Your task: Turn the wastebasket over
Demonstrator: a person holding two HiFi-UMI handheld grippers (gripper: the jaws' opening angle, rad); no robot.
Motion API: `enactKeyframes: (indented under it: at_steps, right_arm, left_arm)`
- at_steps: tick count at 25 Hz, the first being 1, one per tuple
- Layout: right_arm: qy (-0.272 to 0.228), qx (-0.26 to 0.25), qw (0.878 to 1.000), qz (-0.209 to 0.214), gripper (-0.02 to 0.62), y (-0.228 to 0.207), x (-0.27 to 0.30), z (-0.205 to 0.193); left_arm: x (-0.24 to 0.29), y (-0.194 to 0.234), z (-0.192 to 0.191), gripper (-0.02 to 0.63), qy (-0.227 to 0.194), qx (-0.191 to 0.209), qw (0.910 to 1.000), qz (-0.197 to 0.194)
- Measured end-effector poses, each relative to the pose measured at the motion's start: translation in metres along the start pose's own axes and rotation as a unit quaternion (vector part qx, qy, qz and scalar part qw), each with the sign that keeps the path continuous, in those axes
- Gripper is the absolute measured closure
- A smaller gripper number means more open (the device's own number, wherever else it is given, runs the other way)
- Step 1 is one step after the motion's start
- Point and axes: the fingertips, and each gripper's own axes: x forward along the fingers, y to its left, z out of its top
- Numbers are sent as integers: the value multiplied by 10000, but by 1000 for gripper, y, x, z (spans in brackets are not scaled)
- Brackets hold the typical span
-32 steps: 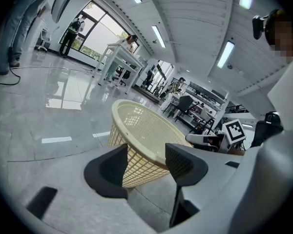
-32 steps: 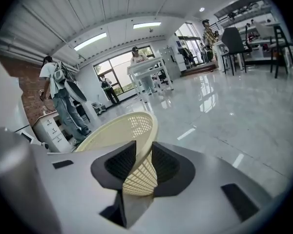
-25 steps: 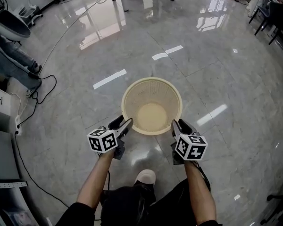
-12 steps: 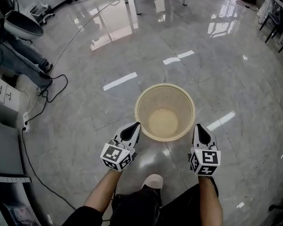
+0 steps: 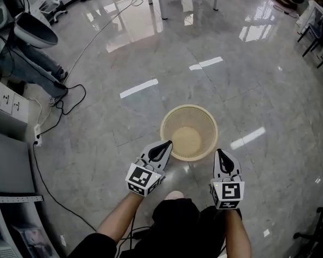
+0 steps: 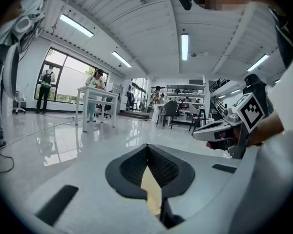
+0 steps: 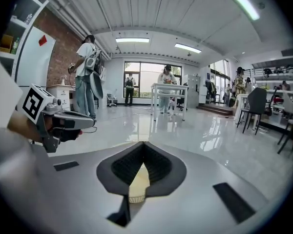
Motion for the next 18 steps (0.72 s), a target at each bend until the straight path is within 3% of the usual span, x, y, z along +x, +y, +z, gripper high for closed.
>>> enactKeyframes:
  at_steps: [12,18]
  right_arm:
    - [272,464,9985,-55,583,38,-186,263]
    - [182,840,9963,31,583,74,-286,365]
  left_arm:
    - [-111,-83,288,598,285,73,9995,-64]
    - [-184,-138,394,598,434,3,9988,-204]
